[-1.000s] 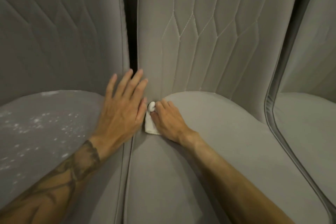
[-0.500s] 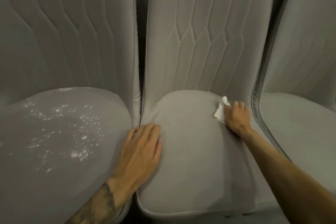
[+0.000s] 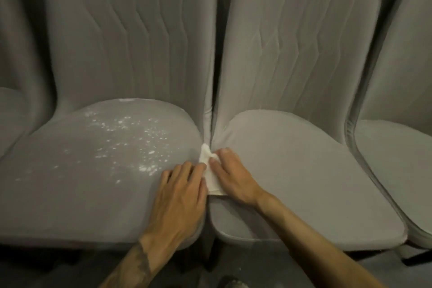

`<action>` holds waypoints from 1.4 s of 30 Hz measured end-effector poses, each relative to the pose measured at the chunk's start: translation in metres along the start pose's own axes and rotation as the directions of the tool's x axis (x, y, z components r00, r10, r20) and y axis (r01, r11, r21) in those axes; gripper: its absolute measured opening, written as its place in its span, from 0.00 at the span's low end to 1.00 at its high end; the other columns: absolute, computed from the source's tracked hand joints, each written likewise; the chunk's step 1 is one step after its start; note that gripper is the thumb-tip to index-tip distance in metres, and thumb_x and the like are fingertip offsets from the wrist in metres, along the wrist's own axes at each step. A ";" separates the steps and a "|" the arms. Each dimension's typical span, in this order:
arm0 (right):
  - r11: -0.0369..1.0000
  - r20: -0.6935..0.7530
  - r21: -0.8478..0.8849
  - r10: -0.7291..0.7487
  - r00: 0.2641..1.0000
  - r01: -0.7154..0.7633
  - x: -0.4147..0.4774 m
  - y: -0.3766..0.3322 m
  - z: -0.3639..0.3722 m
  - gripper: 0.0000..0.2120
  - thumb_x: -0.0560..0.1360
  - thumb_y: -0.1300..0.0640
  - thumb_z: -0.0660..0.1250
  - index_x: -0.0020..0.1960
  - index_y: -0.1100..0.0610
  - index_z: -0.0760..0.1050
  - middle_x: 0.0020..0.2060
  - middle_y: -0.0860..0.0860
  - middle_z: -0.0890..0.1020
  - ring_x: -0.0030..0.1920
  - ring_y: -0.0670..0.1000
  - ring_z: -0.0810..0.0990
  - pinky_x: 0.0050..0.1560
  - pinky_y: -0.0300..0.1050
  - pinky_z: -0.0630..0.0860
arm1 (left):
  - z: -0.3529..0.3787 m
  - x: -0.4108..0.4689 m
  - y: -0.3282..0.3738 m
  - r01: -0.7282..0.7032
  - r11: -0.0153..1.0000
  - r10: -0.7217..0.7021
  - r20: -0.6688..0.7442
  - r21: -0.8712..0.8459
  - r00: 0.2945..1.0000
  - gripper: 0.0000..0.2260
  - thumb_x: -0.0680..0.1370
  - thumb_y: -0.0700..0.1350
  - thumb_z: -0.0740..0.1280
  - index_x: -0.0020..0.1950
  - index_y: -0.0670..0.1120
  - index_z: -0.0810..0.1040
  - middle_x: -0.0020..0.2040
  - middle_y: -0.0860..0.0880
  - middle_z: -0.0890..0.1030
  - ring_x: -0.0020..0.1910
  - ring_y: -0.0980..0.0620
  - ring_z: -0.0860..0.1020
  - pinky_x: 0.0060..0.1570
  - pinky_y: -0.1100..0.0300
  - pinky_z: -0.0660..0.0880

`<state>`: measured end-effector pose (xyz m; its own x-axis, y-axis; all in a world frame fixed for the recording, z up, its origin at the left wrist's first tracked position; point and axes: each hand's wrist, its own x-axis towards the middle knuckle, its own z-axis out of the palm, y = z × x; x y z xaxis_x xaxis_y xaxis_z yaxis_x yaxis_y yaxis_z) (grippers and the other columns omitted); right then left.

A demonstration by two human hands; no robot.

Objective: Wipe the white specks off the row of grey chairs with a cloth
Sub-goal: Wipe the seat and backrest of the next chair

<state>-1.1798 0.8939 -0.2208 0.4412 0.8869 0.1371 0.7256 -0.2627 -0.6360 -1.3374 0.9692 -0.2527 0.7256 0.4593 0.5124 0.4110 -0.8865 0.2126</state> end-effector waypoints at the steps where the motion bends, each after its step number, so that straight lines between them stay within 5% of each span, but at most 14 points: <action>1: 0.999 -0.037 0.021 0.029 0.999 -0.028 0.002 -0.007 0.002 0.12 0.85 0.55 0.56 0.54 0.63 0.73 0.51 0.59 0.75 0.54 0.58 0.72 0.62 0.56 0.67 | -0.007 -0.004 -0.006 0.023 1.000 -0.023 -0.007 0.000 1.000 0.12 0.81 0.49 0.59 0.60 0.49 0.78 0.51 0.48 0.80 0.48 0.46 0.79 0.49 0.48 0.76; 8: 0.991 -0.194 -0.137 -0.037 0.980 0.010 0.013 -0.067 0.044 0.10 0.84 0.55 0.57 0.52 0.60 0.72 0.49 0.57 0.74 0.50 0.58 0.71 0.58 0.54 0.69 | -0.056 -0.033 -0.077 0.186 0.981 -0.186 -0.014 0.059 0.982 0.11 0.82 0.48 0.59 0.62 0.50 0.76 0.54 0.50 0.79 0.52 0.47 0.78 0.54 0.48 0.75; 14: 0.904 -0.065 -0.410 -0.161 0.985 0.121 0.027 -0.070 0.088 0.14 0.85 0.50 0.50 0.57 0.55 0.71 0.52 0.53 0.73 0.49 0.54 0.70 0.54 0.51 0.69 | -0.087 -0.025 -0.155 0.278 0.948 -0.289 0.058 0.156 0.955 0.12 0.83 0.47 0.61 0.64 0.48 0.77 0.58 0.48 0.80 0.55 0.46 0.79 0.58 0.48 0.73; 22: 0.866 -0.240 -0.476 0.039 0.970 -0.152 0.154 -0.044 0.097 0.17 0.85 0.51 0.48 0.58 0.59 0.71 0.54 0.58 0.75 0.50 0.58 0.71 0.54 0.53 0.69 | -0.097 0.031 -0.261 0.332 0.915 -0.369 0.142 0.227 0.919 0.19 0.82 0.51 0.54 0.65 0.44 0.77 0.61 0.42 0.81 0.58 0.38 0.78 0.61 0.42 0.71; 26: 0.903 -0.078 -0.426 -0.094 0.993 0.052 0.153 -0.066 0.125 0.15 0.84 0.49 0.48 0.59 0.55 0.69 0.53 0.53 0.73 0.49 0.54 0.69 0.50 0.48 0.67 | -0.088 0.062 -0.307 0.338 0.911 -0.393 0.246 0.238 0.886 0.17 0.82 0.51 0.54 0.61 0.44 0.78 0.58 0.42 0.79 0.54 0.37 0.77 0.58 0.42 0.70; 29: 0.897 0.029 -0.423 -0.133 0.991 0.133 0.151 -0.058 0.106 0.15 0.85 0.49 0.48 0.61 0.55 0.69 0.55 0.53 0.73 0.49 0.54 0.70 0.54 0.50 0.71 | -0.084 0.080 -0.330 0.281 0.940 -0.331 0.311 0.194 0.891 0.17 0.83 0.51 0.55 0.55 0.43 0.79 0.53 0.41 0.78 0.48 0.38 0.76 0.53 0.41 0.73; 33: 0.843 -0.217 -0.488 0.135 0.967 -0.227 0.180 -0.054 0.096 0.15 0.85 0.51 0.51 0.58 0.59 0.72 0.53 0.56 0.74 0.49 0.57 0.70 0.53 0.55 0.70 | -0.082 0.091 -0.356 0.152 0.975 -0.196 0.309 0.161 0.931 0.17 0.83 0.51 0.55 0.51 0.44 0.80 0.48 0.44 0.78 0.44 0.39 0.76 0.46 0.44 0.73; 38: 0.872 -0.071 -0.479 -0.154 0.985 0.102 0.170 -0.103 0.162 0.12 0.85 0.53 0.52 0.58 0.58 0.72 0.51 0.55 0.75 0.47 0.56 0.70 0.50 0.54 0.70 | -0.072 0.088 -0.384 0.000 1.000 -0.008 0.252 0.028 0.968 0.14 0.84 0.50 0.57 0.51 0.44 0.79 0.46 0.46 0.77 0.43 0.43 0.75 0.45 0.44 0.74; 42: 0.805 -0.151 -0.592 -0.159 0.976 0.040 0.168 -0.082 0.132 0.07 0.82 0.58 0.59 0.56 0.60 0.72 0.50 0.58 0.76 0.45 0.59 0.73 0.48 0.53 0.69 | -0.066 0.083 -0.393 -0.080 0.997 0.081 0.181 -0.013 0.980 0.13 0.85 0.48 0.56 0.49 0.45 0.77 0.45 0.47 0.73 0.42 0.45 0.71 0.45 0.46 0.72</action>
<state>-1.2347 1.1148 -0.2461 0.3945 0.8498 0.3496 0.9144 -0.4008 -0.0574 -1.4757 1.3522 -0.2391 0.8444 0.3887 0.3687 0.3444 -0.9210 0.1821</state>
